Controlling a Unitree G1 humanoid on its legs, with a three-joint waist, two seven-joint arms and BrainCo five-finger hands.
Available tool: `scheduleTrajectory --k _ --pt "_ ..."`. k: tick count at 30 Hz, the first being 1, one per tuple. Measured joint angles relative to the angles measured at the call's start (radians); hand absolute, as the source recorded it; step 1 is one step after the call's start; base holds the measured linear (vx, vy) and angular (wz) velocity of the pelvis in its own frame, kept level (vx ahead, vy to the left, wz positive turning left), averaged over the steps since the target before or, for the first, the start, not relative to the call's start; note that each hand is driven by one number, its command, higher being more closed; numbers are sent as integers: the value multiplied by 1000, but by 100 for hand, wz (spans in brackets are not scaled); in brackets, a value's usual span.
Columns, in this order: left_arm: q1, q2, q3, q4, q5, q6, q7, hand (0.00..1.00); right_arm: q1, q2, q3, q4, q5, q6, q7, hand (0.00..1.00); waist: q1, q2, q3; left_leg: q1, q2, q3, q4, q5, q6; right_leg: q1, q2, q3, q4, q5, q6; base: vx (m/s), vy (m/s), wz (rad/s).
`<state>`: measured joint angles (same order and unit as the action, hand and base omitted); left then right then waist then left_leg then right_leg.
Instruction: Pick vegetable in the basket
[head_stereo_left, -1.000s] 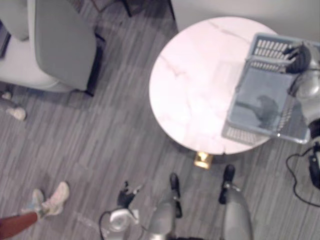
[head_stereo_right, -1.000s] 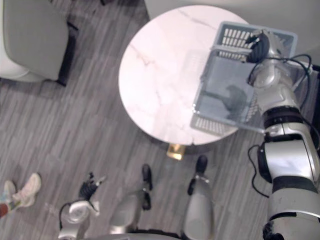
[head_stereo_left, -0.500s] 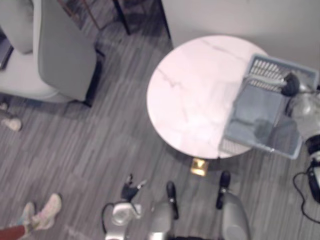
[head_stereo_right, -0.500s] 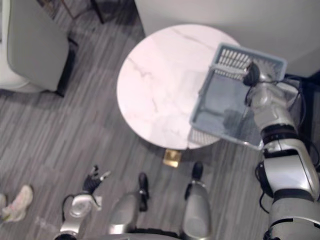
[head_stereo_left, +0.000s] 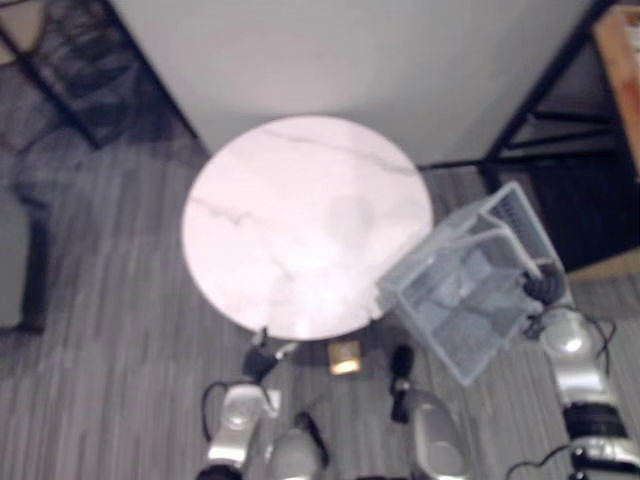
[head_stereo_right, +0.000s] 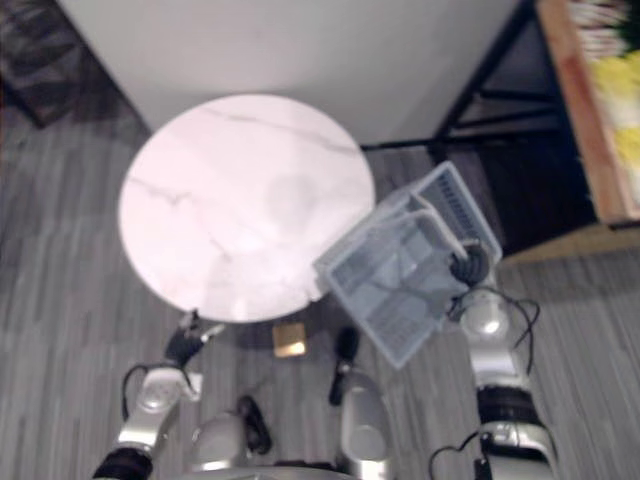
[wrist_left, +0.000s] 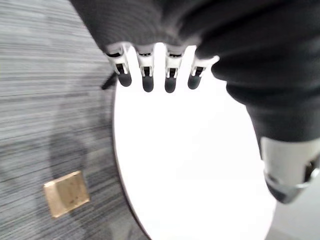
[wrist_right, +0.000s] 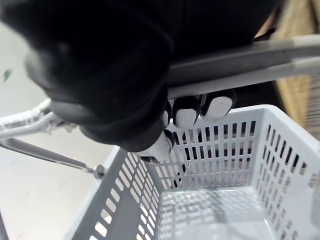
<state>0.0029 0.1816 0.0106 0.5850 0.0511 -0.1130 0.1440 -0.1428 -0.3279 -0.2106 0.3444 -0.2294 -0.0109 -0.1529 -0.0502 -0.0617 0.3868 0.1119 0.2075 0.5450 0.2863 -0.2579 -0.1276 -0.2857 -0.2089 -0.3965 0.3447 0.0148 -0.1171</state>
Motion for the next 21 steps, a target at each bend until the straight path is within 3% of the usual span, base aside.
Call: scheduleTrajectory --k 1,2,3,4,5,7,8,10,12,14,15,16,17,18,21 --pt "15 -8 39 -8 0 7 2 0 20 42 2 -14 16 2 0 100 2 -7 -8 21 8 18 12 -11 38 2 44 5 -32 65 -31 -47 17 -229" --pt "41 -7 67 -10 -1 9 2 0 21 96 1 -30 39 2 -11 100 27 -11 -36 17 -15 31 -55 -50 91 13 112 46 -177 123 -101 -104 12 -249" --pt "46 -11 70 -11 -1 6 2 0 28 114 -12 -42 46 2 -15 100 31 -13 -51 16 -24 57 -88 -36 89 13 115 -17 -162 67 -136 -152 23 -271" --pt "40 -19 73 8 -3 15 3 0 31 147 -28 -52 64 0 -31 100 30 -27 -58 55 -22 169 -67 -31 31 -2 12 -233 29 -118 -117 -70 -3 -205" --pt "42 -28 73 8 -6 25 3 0 56 153 -28 -55 90 -2 -40 100 14 -26 -60 73 -20 222 -37 -32 33 20 -94 -367 139 -178 -85 -11 -28 -184" --pt "52 -43 63 10 -7 28 2 0 92 165 -23 -59 114 -2 -41 100 11 -29 -78 100 -10 300 0 -33 31 50 -146 -469 183 -208 -41 138 -156 -156" --pt "67 -54 66 28 -7 29 4 0 130 184 -19 -75 122 -2 -40 100 19 -11 -105 112 22 358 52 -42 22 48 -100 -480 153 -209 -12 163 -198 -179" --pt "74 -75 52 65 -7 30 2 0 181 192 -19 -79 132 -1 -35 100 1 30 -123 116 80 380 138 -44 24 48 -9 -409 106 -211 -13 206 -196 -149" --pt "80 -101 39 88 -10 28 0 0 241 195 -20 -83 139 -1 -34 100 -8 57 -138 119 167 373 302 -24 56 60 68 -329 91 -232 -11 229 -156 -130" --pt "85 -113 30 130 -10 27 1 0 291 215 -19 -81 165 1 -35 100 -4 65 -139 69 269 244 550 49 143 108 156 -227 37 -244 -6 179 -125 -159" --pt "98 -115 24 135 -12 27 7 0 313 221 -11 -69 175 0 -37 100 -4 63 -138 4 264 116 634 16 163 134 198 -166 0 -245 1 149 -144 -157" --pt "112 -117 24 134 -14 26 9 0 315 221 -6 -50 179 -1 -38 100 -3 61 -139 -30 241 39 651 -8 152 143 216 -132 -15 -244 2 162 -144 -176" --pt "141 -123 24 134 -42 26 11 0 309 218 -3 -4 192 -2 -38 100 6 59 -138 -95 169 -109 650 -46 108 163 242 -62 -39 -246 -1 152 -83 -205" --pt "162 -127 24 133 -59 26 17 0 299 218 -3 51 200 -3 -39 100 23 58 -137 -138 112 -186 619 -71 76 183 262 6 -63 -244 2 136 -36 -210" --pt "193 -121 27 124 -93 24 46 0 295 214 -25 157 211 -2 -49 100 33 70 -136 -243 56 -234 496 -87 51 249 282 52 -144 -214 46 200 23 -158"
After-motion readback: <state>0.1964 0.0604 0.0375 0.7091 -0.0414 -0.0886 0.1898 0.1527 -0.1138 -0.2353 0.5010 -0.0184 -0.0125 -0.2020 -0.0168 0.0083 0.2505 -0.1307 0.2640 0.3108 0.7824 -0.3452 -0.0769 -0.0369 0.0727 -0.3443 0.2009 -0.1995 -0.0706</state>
